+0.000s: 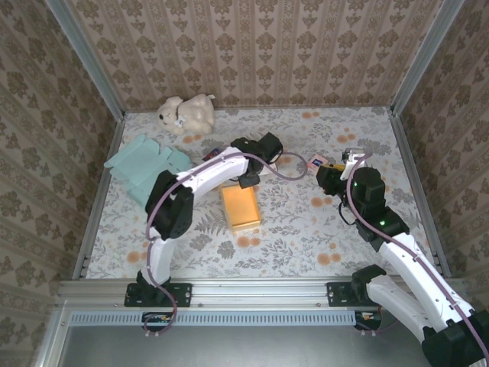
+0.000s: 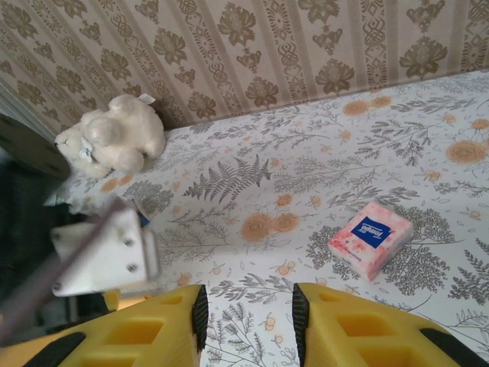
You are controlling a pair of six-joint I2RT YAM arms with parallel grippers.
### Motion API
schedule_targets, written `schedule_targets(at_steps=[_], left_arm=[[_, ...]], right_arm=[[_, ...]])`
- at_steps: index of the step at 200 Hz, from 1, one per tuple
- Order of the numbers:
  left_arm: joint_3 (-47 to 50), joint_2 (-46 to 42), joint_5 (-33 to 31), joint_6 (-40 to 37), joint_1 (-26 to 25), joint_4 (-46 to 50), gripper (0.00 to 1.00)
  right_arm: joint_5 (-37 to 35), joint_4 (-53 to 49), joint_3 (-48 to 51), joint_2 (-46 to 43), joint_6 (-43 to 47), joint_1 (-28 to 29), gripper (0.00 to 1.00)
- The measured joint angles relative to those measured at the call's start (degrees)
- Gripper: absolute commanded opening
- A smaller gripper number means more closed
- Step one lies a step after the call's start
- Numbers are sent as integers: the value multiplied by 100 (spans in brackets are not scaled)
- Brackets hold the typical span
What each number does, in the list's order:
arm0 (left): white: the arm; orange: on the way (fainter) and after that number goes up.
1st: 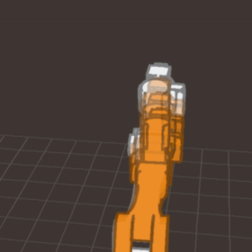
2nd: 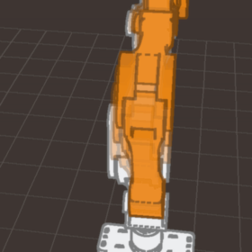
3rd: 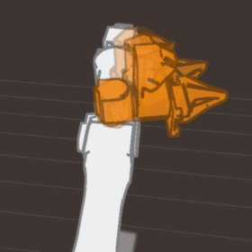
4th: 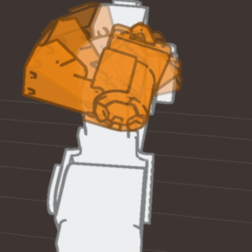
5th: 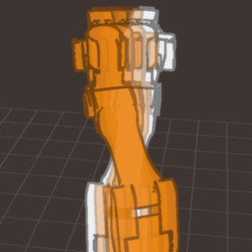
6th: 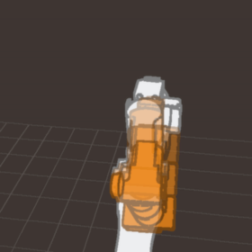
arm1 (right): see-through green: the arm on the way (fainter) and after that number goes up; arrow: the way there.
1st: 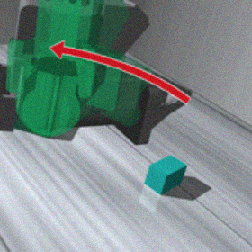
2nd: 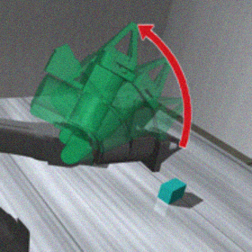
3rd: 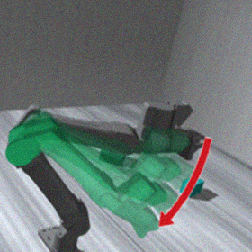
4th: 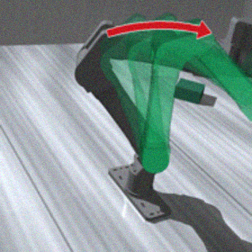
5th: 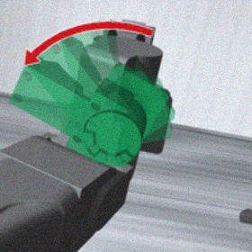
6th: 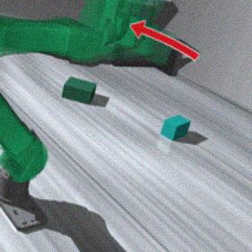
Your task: Fold the paper box
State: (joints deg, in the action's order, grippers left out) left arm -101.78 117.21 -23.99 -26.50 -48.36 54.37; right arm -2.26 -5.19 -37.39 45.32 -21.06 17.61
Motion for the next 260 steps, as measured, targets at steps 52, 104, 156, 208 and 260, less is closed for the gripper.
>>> schedule_targets(at_steps=[52,104,156,208,260], left_arm=[[505,-1416,-4,1185,72,-634,61],[1161,-2898,203,4116,699,-702,70],[2304,-4052,1038,6430,614,-739,75],[2868,-4092,1008,7237,184,-673,67],[2879,-3753,811,7058,195,-643,42]], right_arm=[[645,114,15,90,-57,0,42],[2068,640,232,804,-258,39,46],[2461,658,205,1357,-273,407,46],[2354,616,31,1377,-9,682,47],[2192,461,-39,1436,190,861,47]])
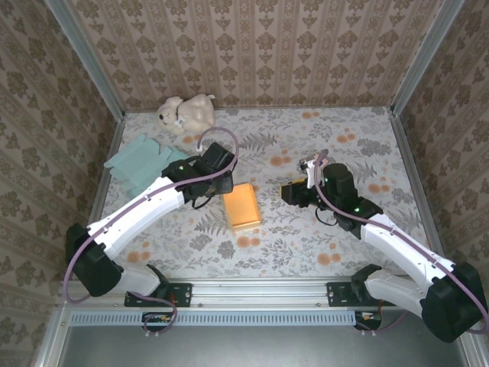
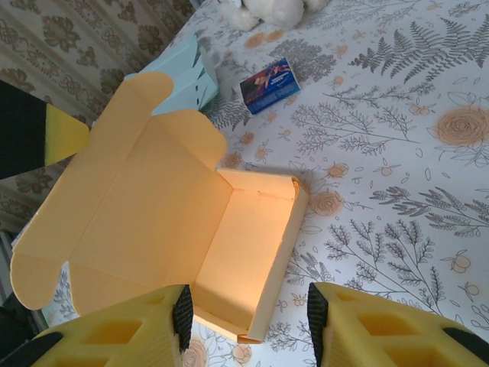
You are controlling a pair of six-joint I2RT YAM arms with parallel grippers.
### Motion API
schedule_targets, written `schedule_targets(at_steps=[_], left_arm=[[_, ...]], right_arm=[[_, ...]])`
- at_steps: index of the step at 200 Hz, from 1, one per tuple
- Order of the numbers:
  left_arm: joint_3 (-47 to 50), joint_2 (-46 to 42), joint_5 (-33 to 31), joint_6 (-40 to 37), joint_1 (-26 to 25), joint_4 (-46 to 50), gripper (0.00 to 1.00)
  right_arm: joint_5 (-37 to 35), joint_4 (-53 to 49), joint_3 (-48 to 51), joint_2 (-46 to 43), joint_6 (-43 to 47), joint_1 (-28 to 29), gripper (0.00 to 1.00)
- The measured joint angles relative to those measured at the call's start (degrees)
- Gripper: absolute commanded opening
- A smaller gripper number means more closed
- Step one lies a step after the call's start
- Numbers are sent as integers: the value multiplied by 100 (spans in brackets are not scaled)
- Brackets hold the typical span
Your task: Fold the paper box
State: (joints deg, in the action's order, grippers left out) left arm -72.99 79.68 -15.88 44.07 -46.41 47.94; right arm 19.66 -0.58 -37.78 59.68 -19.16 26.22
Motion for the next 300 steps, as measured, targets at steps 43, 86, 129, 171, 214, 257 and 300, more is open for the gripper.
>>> schedule_targets(at_steps=[43,86,129,171,214,257,300], left_arm=[[0,236,-107,-221,0,105,37],[-4,459,-254,-553,0,293,17],[-348,472,-286,-1556,70,330,0],[-1141,457,208,-3720,177,238,0],[-212,-372,1193,-6618,225,-763,0],[686,-1244,2299,-8710,855,-1552,0],[1250,-1423,2981,-10017,999,-2044,0]], right_arm=[[-103,-92,-7,2,122,31,47],[-170,-133,-17,7,151,37,47],[-101,81,9,7,319,74,47],[120,879,164,343,605,96,48],[291,1456,177,769,1554,96,45],[570,1718,136,1067,3283,94,43],[1029,1672,-243,1563,4590,22,43]])
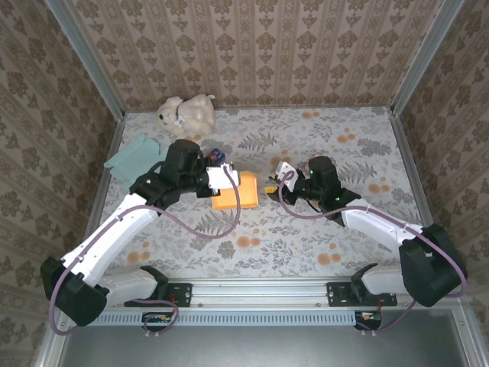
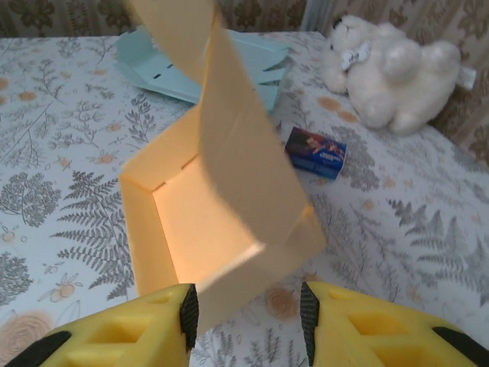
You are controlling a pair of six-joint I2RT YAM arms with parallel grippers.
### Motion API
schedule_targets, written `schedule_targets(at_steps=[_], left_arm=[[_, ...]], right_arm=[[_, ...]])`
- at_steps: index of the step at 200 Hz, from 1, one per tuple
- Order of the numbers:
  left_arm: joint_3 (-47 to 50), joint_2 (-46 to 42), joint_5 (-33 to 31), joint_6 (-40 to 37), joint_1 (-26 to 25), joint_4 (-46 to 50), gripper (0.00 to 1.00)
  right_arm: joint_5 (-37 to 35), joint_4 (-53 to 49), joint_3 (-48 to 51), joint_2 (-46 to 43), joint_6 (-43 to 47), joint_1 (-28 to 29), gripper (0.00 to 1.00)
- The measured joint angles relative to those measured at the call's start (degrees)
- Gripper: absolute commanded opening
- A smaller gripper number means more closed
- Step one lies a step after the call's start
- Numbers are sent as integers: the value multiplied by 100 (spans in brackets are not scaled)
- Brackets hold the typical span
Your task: Fold the paper box
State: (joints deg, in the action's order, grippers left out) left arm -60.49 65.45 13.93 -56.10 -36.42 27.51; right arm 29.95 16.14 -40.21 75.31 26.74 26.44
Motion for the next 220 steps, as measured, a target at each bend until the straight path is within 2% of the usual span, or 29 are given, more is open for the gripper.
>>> schedule_targets(at_steps=[39,136,220], left_arm=[[909,-258,267,-514,114,-717,0],[992,-372,404,-892,164,-896,0],[1047,-455,424,-935,164,-999,0]], right_arm=[[251,-87,-63,127,780,-236,43],[999,-1515,-1447,717,1947,-52,44],[1379,-2120,-1945,1279,2264,387,44]])
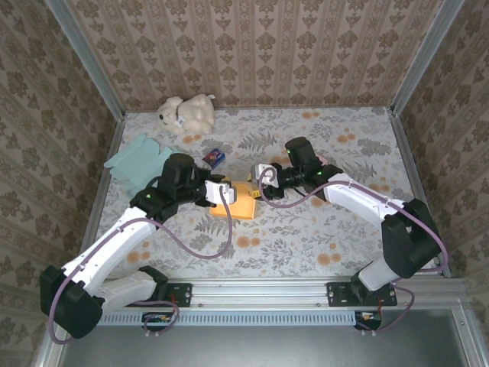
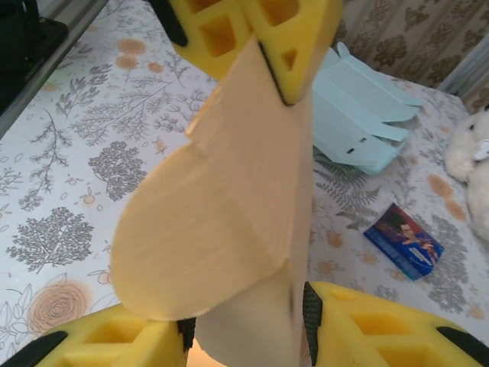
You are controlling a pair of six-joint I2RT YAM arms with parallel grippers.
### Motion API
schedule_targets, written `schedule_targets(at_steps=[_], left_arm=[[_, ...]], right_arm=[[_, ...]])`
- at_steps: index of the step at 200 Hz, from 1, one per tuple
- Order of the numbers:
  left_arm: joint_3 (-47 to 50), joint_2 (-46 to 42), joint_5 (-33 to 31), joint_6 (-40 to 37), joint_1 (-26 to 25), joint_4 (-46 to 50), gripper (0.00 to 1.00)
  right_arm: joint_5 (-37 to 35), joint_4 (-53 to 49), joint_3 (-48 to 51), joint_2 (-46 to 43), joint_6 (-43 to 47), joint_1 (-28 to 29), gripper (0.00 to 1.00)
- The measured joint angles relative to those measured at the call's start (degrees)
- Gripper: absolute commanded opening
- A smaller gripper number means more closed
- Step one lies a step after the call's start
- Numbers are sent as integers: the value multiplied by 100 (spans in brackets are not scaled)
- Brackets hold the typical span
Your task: Fold the paper box
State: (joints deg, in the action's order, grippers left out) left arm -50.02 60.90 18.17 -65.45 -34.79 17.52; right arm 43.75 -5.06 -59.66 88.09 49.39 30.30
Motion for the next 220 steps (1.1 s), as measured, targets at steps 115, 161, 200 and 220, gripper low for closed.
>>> schedule_targets(at_steps=[115,161,200,220], left_arm=[[15,-28,-11,-101,-94,87,0],[15,-114,-61,-103,-162,214,0],[15,-131,-61,-68,-181,214,20],[17,-245,35,55,-225,-7,30]], right_arm=[[4,22,0,92,151,39,19],[0,50,2,92,149,35,0],[-48,409,205,35,144,42,0],[-162,527,341,35,144,37,0]])
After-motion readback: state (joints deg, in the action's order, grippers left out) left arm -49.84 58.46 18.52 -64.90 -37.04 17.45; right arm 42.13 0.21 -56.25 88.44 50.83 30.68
